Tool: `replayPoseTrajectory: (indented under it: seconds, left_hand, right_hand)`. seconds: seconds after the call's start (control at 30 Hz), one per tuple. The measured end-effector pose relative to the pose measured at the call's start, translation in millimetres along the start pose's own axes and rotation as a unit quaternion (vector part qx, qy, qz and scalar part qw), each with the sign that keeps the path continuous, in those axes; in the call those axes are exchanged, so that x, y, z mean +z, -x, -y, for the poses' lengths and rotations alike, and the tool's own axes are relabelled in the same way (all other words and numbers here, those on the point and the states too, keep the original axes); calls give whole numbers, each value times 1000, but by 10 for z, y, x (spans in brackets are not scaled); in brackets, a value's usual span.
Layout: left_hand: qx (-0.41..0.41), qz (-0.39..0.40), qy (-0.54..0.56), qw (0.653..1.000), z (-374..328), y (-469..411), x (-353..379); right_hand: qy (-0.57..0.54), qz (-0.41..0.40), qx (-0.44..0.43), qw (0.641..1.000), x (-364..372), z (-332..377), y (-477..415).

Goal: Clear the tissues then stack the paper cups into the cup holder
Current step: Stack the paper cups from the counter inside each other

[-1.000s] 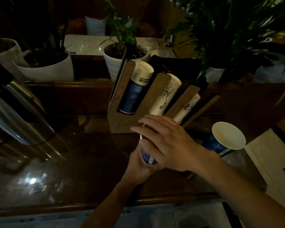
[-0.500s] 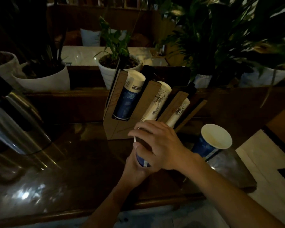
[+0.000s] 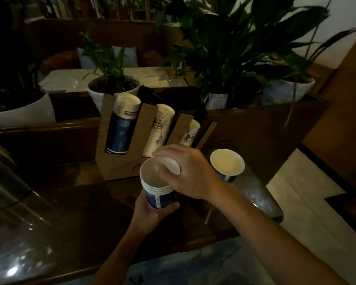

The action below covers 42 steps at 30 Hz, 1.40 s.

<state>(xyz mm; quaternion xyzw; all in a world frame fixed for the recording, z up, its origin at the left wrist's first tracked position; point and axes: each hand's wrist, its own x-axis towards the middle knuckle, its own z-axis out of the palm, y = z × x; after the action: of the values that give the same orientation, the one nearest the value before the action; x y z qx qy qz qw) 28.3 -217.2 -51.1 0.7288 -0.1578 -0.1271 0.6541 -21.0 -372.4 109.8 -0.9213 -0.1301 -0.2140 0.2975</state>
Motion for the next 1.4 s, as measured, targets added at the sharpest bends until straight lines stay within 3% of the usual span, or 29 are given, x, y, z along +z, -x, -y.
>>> replayPoseTrajectory:
  seconds: [0.3,0.5,0.7,1.17,1.4]
  left_hand:
    - [-12,37,-23,999,-67,-141,290]
    - [-10,79,-18,997,-97,-295,391]
    - [-8,109,-36,993,-44,-347,398]
    - [19,152,-56,987,-17,-415,353]
    - [14,150,-42,988,4,-412,367]
  right_hand:
    - [34,-31,102,994,-622,-483,239]
    - [142,72,208,965,-710,-751,356]
    - [180,141,242,943,-591,-875,456]
    - [211,75,313,923,-553,-864,428]
    - [186,12,318,930,-774,-766,281]
